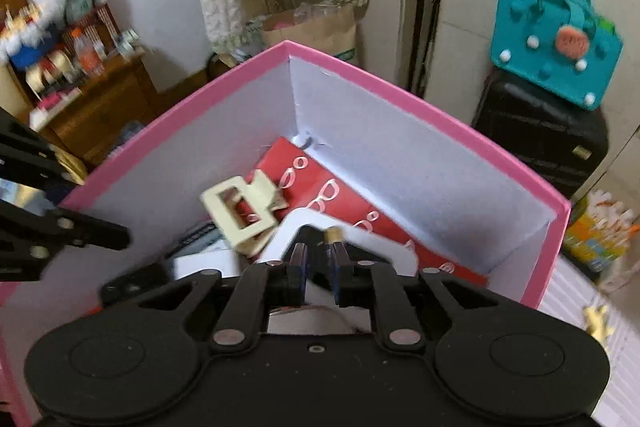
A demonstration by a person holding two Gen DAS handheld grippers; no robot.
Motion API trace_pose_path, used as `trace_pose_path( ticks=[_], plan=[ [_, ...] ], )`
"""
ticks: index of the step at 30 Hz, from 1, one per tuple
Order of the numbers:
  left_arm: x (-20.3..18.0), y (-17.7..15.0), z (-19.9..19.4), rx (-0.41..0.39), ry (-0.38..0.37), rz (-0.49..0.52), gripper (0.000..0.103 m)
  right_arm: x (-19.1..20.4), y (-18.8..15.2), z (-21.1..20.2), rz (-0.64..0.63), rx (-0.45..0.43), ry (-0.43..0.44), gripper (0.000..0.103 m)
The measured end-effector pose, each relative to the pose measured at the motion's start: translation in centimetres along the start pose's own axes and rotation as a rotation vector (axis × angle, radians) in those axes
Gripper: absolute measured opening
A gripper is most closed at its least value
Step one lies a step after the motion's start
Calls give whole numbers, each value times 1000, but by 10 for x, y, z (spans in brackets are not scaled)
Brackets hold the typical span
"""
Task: Organize rigid objects
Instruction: 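Carry the AA battery into the pink box and release it, then grasp the second gold AA battery with the right gripper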
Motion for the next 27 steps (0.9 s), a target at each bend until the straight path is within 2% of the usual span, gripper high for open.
trace_pose_path(
  ticks=[7,13,20,23,27],
  plan=[
    [1,1,0,-1,-1,-9,13,-15,-11,-59,110,-161,14,18],
    [2,1,0,-3,-2,-23,13,-42,-33,-111,168,-256,-73,24],
    [2,0,-1,-3,5,-31,13,-85,-84,-121,289,-242,-169,28],
    [2,1,-1,-3,9,-36,13,-97,-110,-111,335,-213,-178,29],
    [2,0,-2,-5,11,-48,13,-98,-137,-93,352,-173,-150,29]
  ],
)
Point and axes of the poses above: each gripper's, at about its wrist camera, not at the fingertips, and z roughly the way its jaws point, x to its left, y to its top, the point moved 8 cm from there along z, roughly the way its jaws point, and after that the axes turned 11 degrees about -z, right-handed, at the moved point
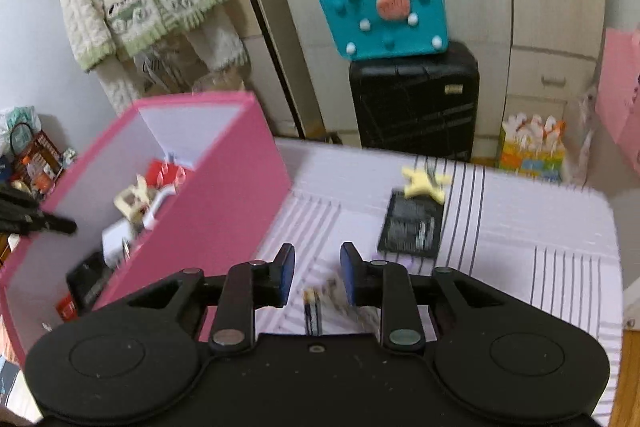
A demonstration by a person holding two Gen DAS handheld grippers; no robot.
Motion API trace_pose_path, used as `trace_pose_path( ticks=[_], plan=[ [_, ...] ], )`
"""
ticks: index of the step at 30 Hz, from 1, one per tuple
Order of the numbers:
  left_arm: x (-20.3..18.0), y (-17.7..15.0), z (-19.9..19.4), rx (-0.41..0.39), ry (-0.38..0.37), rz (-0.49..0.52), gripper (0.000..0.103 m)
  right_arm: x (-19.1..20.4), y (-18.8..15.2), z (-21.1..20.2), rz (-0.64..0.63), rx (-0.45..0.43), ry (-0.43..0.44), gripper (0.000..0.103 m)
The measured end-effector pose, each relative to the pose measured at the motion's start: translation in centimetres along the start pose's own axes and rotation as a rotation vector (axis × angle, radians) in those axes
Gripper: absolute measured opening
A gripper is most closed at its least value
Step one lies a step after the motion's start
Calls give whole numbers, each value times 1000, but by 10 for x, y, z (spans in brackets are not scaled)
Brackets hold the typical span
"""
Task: Organize rigid objects
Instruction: 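Grasp the second gold AA battery with the right gripper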
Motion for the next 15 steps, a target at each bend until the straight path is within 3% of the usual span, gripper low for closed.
trace_pose_path(
  ticks=[7,15],
  plan=[
    [1,1,0,2,0,-9,13,13,-34,17,-79,61,44,29],
    [0,1,0,2,0,-9,13,21,-44,33,-164,86,15,28]
  ],
)
Point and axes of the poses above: each gripper's, at about its wrist camera, not at the fingertips, and z roughly the way its jaws point, x to its left, y to its top, the point moved 8 cm from there along z, roughly the way its jaws point, and after that the axes turned 11 degrees about -z, right-handed, at the moved point
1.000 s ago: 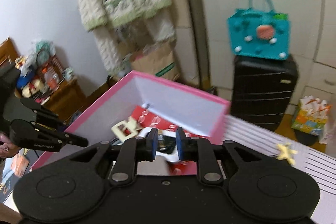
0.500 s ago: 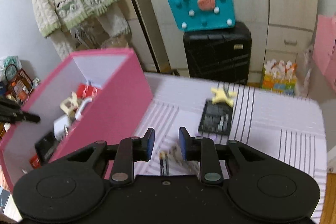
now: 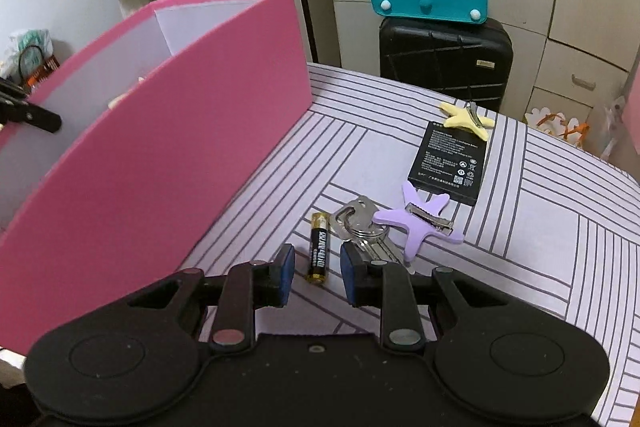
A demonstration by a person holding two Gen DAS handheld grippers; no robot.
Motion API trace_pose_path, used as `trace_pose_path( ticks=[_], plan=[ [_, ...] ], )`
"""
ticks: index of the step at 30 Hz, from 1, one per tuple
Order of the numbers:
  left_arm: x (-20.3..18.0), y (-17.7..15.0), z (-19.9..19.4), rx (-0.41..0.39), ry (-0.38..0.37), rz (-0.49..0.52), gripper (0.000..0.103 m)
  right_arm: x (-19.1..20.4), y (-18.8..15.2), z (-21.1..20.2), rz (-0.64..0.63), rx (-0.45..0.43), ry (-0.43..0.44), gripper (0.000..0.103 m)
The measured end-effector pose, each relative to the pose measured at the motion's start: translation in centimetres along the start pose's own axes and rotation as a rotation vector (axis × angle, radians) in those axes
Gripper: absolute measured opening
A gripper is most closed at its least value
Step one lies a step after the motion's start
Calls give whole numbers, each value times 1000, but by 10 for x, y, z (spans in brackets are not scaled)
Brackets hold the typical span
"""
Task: Organize rigid objects
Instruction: 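Grasp the second gold AA battery with the right gripper, then carry the second AA battery into the pink box and release it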
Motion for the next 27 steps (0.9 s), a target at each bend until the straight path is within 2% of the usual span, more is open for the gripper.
trace_pose_path(
  ticks=[3,4,5,8,13,22,27],
  plan=[
    [0,0,0,1,1,0,13,-1,3,3,-22,-5,-35,21],
    [0,0,0,1,1,0,13,0,3,4,-36,-6,-52,14],
    [0,0,0,1,0,0,13,2,3,4,-62,-4,-73,11],
    [0,-1,0,-1,3,2,13,7,3,1,-64,3,-88,11],
    [1,-1,0,-3,-1,-1,13,8,13,-18,-15,-62,-89,11],
    [1,-2,-1,-13,-1,7,13,29,55,-72,9,-208,-20,11],
    [2,-2,-2,-15,-9,2,13,65,84,-87,-60,-250,99,12]
  ],
)
Point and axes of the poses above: each gripper's, at about its wrist camera, not at the fingertips, and z roughly the way its jaws point, x to its left, y to its top, the point moved 8 cm from there along z, roughly the way its jaws point, and after that the axes turned 11 degrees about -z, right-handed, at the moved point
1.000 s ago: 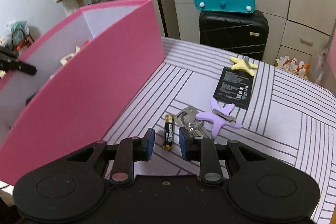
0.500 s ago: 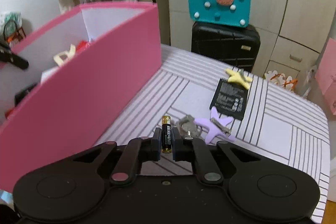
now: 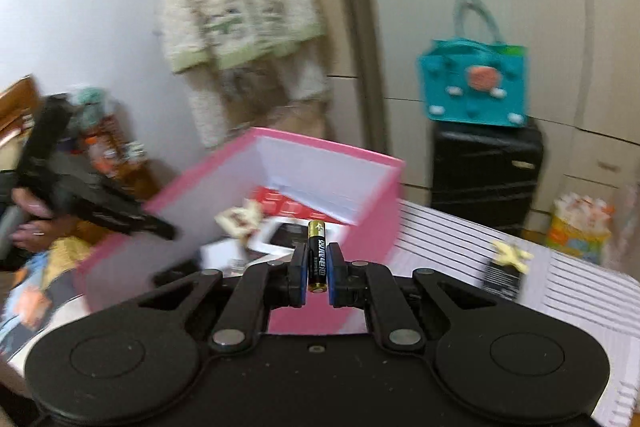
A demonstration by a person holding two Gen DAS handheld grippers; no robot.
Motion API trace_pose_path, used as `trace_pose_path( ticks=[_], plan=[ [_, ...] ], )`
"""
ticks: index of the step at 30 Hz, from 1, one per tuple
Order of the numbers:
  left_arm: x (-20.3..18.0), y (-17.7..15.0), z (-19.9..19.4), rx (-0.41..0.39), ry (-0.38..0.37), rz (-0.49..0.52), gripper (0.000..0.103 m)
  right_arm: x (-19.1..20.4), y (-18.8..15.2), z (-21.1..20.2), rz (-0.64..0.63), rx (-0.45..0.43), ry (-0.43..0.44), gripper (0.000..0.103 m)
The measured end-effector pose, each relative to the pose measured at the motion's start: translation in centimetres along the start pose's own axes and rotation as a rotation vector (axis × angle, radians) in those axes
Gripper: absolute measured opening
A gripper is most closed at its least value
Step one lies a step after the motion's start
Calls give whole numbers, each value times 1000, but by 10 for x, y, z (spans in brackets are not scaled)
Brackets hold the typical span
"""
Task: Organize rigid objects
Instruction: 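Carry the second AA battery into the pink box and release it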
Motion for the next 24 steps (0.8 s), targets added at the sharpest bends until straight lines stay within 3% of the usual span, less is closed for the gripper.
trace_pose_path(
  ticks=[3,8,16,24],
  plan=[
    [0,0,0,1,-4,3,13,23,9,16,-39,33,77,12],
    [-1,0,1,-4,-2,13,13,51,11,52,-159,125,95,11],
    [-1,-1,0,-3,-11,21,13,60,0,92,-289,272,38,11],
    [-3,-1,0,-5,-12,27,13,67,-6,99,-360,334,19,11]
  ],
)
Point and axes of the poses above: each gripper's, at about its wrist camera, not at the fingertips, and z roughly the way its jaws point, x to its left, y to its top, the point moved 8 cm from there along z, roughly the way its jaws point, and after that the axes turned 11 degrees about -z, right-handed, at the moved point
